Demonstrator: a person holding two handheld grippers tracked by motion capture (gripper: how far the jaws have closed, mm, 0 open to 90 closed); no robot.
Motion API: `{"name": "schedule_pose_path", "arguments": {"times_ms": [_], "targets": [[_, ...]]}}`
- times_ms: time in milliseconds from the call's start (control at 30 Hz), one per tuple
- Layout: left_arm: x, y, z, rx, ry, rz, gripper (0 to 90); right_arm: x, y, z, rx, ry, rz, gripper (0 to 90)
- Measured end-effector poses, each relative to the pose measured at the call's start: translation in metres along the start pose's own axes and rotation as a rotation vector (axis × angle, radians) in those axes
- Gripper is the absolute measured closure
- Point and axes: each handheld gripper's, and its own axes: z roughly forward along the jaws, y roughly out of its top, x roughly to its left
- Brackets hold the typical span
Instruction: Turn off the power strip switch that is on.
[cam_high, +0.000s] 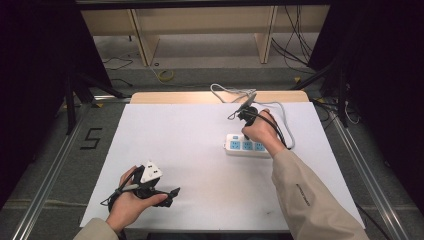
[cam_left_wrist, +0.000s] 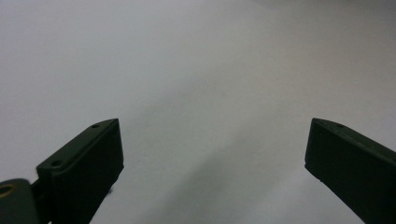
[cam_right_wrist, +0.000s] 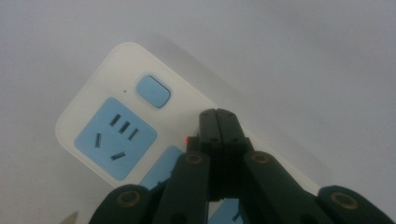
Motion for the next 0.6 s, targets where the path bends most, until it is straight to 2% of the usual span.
{"name": "schedule_pose_path", "arguments": {"times_ms": [600], "targets": [[-0.0003, 0.0002, 0.0002, -0.001, 0.0, -0.001, 3.8, 0.0005, -0.0009, -0.0003, -0.008, -0.005, -0.003, 90.0]]}}
